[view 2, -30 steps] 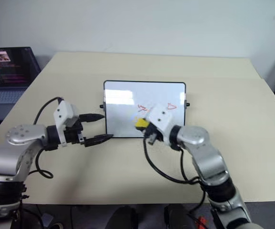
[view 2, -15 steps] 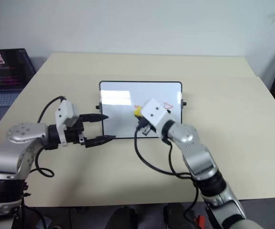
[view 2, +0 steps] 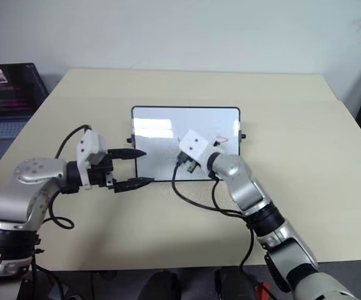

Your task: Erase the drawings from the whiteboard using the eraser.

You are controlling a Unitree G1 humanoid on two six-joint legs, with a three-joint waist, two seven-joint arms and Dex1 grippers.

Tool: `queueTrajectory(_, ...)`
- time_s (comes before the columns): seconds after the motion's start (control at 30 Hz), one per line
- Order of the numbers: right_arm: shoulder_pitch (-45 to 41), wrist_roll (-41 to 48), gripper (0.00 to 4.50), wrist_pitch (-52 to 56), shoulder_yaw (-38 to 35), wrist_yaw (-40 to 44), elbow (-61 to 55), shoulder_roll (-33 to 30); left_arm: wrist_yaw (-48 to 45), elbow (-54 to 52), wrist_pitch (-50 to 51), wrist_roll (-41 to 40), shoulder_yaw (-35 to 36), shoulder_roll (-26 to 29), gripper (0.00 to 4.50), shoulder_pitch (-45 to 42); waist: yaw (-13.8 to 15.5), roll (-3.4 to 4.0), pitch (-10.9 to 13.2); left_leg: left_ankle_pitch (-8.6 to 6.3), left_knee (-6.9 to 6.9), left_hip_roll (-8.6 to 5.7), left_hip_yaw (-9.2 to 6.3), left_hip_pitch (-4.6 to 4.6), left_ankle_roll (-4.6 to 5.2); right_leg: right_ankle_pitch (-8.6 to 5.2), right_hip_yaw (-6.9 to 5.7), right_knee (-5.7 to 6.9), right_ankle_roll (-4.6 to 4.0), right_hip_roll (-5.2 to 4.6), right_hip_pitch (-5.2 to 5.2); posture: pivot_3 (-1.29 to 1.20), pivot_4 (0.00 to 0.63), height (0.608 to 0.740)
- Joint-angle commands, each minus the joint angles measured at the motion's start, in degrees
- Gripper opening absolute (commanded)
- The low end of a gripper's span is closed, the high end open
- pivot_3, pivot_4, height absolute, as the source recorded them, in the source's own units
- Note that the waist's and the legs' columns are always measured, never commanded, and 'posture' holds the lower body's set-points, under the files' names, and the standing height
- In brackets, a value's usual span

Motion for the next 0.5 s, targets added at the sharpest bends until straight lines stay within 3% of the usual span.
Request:
queueTrajectory(0.03, -1.7, -1.6, 0.99, -0.9, -0.6, -2.8, 1.4, 1.1, 0.0, -2.0, -0.4, -0.5, 1.0, 0.6, 4.5, 0.4, -0.2, 0.01, 0.0, 0.0, 0.0, 0.0, 0.0, 0.01, 0.0, 0.0, 0.01, 0.03, 0.0, 0.0, 0.0, 0.0, 0.15, 0.74)
queueTrajectory(0.13, -4.9, -3.0, 0.99, -4.5, -3.7, -9.4, 5.1, 3.2, -0.1, -2.3, -0.2, -0.6, 1.2, 0.9, 4.5, 0.8, -0.4, 0.01, 0.0, 0.0, 0.02, 0.0, 0.05, 0.09, 0.0, 0.01, 0.06, 0.13, 0.0, 0.03, 0.0, 0.0, 0.15, 0.74)
queueTrajectory(0.23, -6.1, -3.2, 0.99, -6.0, -4.4, -10.9, 6.8, 3.5, -0.1, -2.7, 0.0, -0.7, 1.6, 1.3, 4.5, 1.3, -0.3, 0.01, 0.0, 0.01, 0.02, 0.0, 0.02, 0.07, -0.01, 0.01, 0.03, 0.15, 0.0, 0.04, 0.0, 0.0, 0.15, 0.74)
queueTrajectory(0.5, -2.7, -2.8, 0.99, -0.4, 1.6, 0.8, 3.3, -0.4, 0.2, -3.2, 0.2, -0.9, 2.0, 1.9, 4.5, 2.0, -0.1, 0.0, 0.0, 0.0, 0.0, 0.01, 0.05, 0.02, 0.0, 0.01, 0.07, 0.0, 0.0, 0.0, 0.0, 0.0, 0.15, 0.74)
